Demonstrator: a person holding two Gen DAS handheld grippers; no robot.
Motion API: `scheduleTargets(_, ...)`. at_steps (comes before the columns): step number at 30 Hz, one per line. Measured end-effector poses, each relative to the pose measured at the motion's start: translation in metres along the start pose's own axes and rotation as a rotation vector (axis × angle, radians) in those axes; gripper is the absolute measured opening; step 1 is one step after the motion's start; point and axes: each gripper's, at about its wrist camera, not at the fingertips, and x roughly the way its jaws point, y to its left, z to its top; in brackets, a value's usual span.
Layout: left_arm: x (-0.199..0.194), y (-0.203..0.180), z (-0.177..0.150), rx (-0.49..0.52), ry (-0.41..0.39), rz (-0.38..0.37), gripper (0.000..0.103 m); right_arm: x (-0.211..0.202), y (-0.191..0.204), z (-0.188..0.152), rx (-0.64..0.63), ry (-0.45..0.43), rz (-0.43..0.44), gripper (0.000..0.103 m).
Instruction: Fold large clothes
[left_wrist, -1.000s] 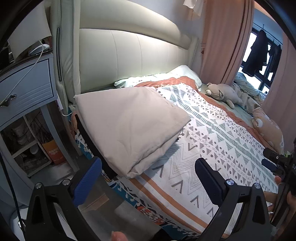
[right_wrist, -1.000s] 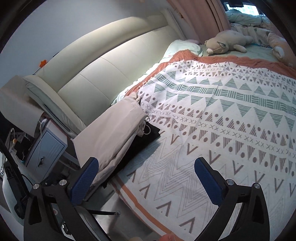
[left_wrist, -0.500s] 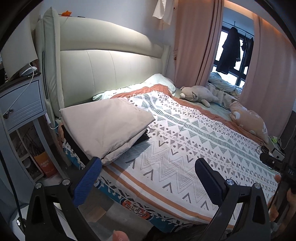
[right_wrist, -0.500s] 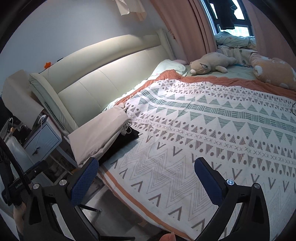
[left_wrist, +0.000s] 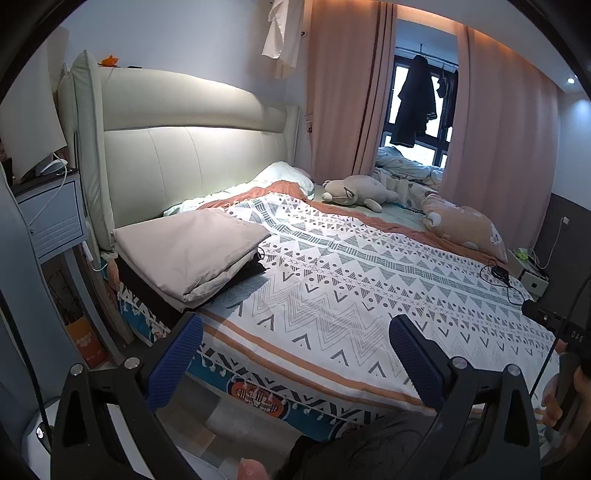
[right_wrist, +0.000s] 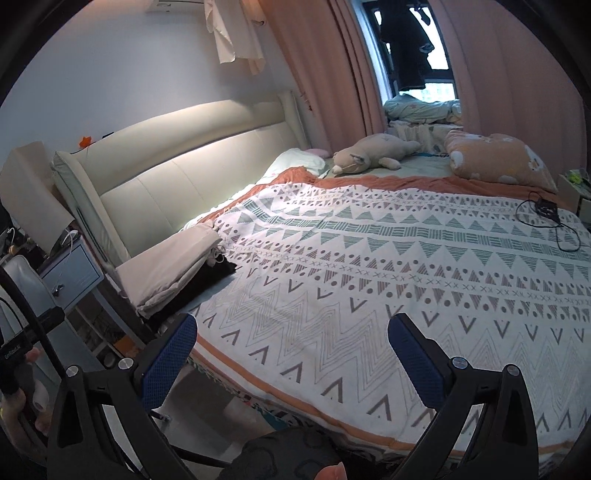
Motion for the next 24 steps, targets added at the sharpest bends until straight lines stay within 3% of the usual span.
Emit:
scheduleTargets(12,-0.053,-0.015,-0.055,0.041,-0.103,-0.052,0.103,-0.08,0.008,-0.077,0.01,-0.06,-0.074,0.103)
scheduleTargets(19,-0.067,-0.022,-0.071,0.071,-0.101,-0.087,0.103,-0.102,0.013,-0.122,0.018,-0.079,-0.125,0.103)
scheduleTargets(24,-0.077,-0.024,-0.077,0.067,-0.103,-0.109,0.103,-0.121,0.014,-0.133,0.031,-0.113,-0.15,0.103)
